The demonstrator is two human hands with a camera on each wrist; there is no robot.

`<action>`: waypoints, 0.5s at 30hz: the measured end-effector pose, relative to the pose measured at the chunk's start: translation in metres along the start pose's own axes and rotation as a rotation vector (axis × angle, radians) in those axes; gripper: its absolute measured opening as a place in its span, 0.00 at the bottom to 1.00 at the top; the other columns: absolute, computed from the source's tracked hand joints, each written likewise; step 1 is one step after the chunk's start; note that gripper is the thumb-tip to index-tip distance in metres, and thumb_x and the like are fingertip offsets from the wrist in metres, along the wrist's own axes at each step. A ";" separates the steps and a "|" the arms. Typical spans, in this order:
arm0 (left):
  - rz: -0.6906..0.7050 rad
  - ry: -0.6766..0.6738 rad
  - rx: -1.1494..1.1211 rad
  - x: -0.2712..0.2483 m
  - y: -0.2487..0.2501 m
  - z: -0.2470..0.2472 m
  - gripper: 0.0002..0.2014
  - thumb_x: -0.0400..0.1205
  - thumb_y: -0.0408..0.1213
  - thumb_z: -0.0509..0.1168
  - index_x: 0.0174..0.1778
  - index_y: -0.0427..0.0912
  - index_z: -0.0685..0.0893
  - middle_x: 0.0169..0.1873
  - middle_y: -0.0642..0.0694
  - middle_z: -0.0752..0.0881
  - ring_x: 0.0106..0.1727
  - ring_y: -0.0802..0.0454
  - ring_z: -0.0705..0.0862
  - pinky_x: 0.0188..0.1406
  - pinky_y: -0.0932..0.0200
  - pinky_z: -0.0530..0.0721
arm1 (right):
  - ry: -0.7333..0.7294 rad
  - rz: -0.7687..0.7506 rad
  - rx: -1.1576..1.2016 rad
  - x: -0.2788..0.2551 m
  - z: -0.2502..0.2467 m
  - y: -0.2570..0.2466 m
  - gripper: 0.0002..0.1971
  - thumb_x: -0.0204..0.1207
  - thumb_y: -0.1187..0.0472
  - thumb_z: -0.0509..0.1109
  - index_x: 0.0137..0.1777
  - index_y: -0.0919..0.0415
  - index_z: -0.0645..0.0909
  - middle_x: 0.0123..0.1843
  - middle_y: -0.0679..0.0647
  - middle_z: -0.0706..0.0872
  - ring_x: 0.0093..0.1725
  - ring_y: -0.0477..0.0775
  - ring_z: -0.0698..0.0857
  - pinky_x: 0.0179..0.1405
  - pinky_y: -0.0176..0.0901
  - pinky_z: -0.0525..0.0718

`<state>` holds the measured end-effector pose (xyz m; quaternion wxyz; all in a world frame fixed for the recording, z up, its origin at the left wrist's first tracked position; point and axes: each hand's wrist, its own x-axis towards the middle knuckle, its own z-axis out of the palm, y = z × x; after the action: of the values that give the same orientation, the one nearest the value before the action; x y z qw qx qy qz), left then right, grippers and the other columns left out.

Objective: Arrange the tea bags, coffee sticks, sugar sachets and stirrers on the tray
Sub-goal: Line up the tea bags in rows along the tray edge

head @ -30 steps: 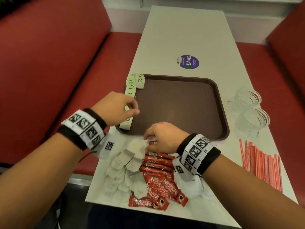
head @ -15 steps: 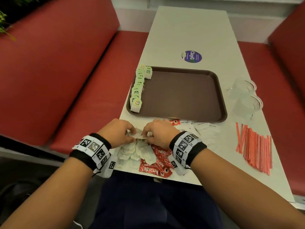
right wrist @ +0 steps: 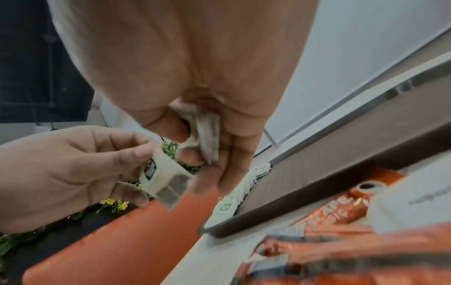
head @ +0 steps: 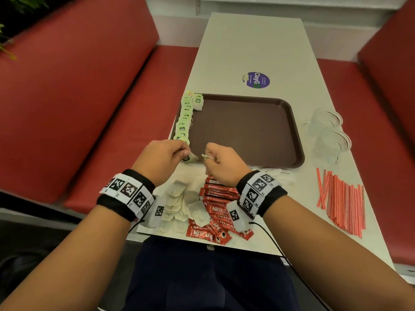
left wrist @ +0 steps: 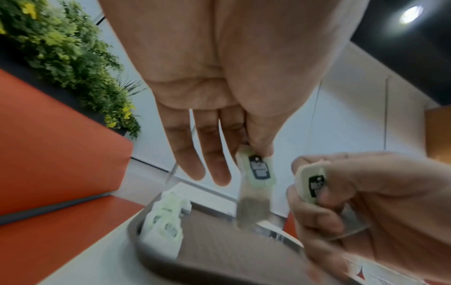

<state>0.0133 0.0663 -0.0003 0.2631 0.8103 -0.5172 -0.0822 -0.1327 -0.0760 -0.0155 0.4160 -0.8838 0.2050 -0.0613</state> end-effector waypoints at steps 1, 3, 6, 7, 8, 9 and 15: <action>0.020 -0.010 -0.006 0.002 0.002 -0.001 0.05 0.85 0.41 0.66 0.48 0.51 0.88 0.39 0.57 0.89 0.41 0.55 0.84 0.46 0.50 0.84 | 0.008 0.000 0.011 0.000 -0.003 0.002 0.10 0.79 0.65 0.62 0.39 0.55 0.66 0.33 0.53 0.81 0.31 0.54 0.77 0.31 0.50 0.75; 0.073 -0.042 -0.023 0.006 0.010 -0.002 0.05 0.85 0.40 0.67 0.49 0.50 0.88 0.40 0.56 0.88 0.43 0.55 0.84 0.46 0.48 0.84 | -0.006 -0.016 0.047 0.000 -0.008 0.004 0.08 0.78 0.66 0.66 0.46 0.56 0.69 0.34 0.47 0.77 0.29 0.47 0.74 0.30 0.41 0.72; 0.185 -0.049 -0.061 0.015 0.022 -0.004 0.04 0.84 0.40 0.67 0.49 0.50 0.88 0.41 0.58 0.86 0.44 0.57 0.83 0.47 0.49 0.83 | -0.029 -0.082 0.076 0.004 -0.011 0.009 0.10 0.77 0.60 0.72 0.56 0.55 0.78 0.44 0.47 0.86 0.41 0.46 0.84 0.44 0.41 0.84; 0.212 -0.041 -0.069 0.018 0.026 -0.004 0.05 0.84 0.41 0.67 0.49 0.50 0.88 0.40 0.58 0.85 0.43 0.58 0.82 0.46 0.49 0.83 | -0.029 -0.103 0.069 0.006 -0.011 0.011 0.08 0.77 0.60 0.72 0.54 0.58 0.80 0.43 0.51 0.87 0.42 0.51 0.85 0.47 0.50 0.86; 0.233 -0.027 -0.071 0.022 0.030 -0.004 0.06 0.84 0.41 0.66 0.48 0.49 0.88 0.40 0.57 0.84 0.43 0.57 0.82 0.45 0.49 0.83 | -0.030 -0.113 0.059 0.009 -0.012 0.013 0.07 0.77 0.60 0.72 0.51 0.61 0.81 0.42 0.55 0.87 0.41 0.55 0.84 0.47 0.55 0.85; 0.244 -0.007 -0.069 0.025 0.032 -0.004 0.06 0.84 0.42 0.65 0.48 0.49 0.88 0.40 0.56 0.85 0.42 0.56 0.82 0.45 0.48 0.83 | -0.028 -0.116 0.055 0.012 -0.013 0.016 0.06 0.78 0.60 0.72 0.49 0.62 0.82 0.40 0.57 0.86 0.39 0.56 0.83 0.45 0.56 0.84; 0.099 0.059 -0.190 0.041 0.033 -0.001 0.14 0.77 0.39 0.76 0.58 0.50 0.87 0.45 0.56 0.87 0.43 0.60 0.84 0.46 0.62 0.84 | 0.080 -0.120 0.214 0.027 -0.025 0.027 0.08 0.80 0.58 0.74 0.42 0.60 0.81 0.33 0.53 0.82 0.31 0.45 0.76 0.32 0.43 0.75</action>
<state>0.0058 0.0192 0.0233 0.3576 0.7571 -0.5386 -0.0940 -0.1233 -0.1204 -0.0216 0.4950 -0.8419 0.1607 -0.1429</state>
